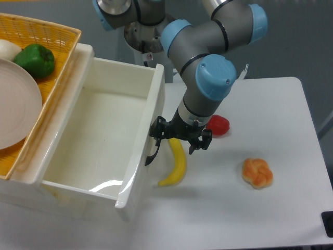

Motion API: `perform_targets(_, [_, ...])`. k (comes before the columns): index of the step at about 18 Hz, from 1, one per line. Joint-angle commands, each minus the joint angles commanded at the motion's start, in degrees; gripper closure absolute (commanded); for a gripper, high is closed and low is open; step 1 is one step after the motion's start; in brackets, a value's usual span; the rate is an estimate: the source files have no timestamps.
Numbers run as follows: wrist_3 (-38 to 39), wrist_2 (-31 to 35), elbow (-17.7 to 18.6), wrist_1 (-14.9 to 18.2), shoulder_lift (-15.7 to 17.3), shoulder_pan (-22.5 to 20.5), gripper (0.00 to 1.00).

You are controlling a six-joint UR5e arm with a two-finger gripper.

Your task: Slide open the top white drawer

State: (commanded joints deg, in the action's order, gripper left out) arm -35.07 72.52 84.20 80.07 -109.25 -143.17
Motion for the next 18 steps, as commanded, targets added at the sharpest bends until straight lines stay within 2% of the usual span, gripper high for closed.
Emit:
perform_targets(9, [0.1, -4.4, -0.2, 0.0, 0.3, -1.7, 0.0])
perform_targets(18, [0.1, -7.7, 1.5, 0.0, 0.3, -2.4, 0.0])
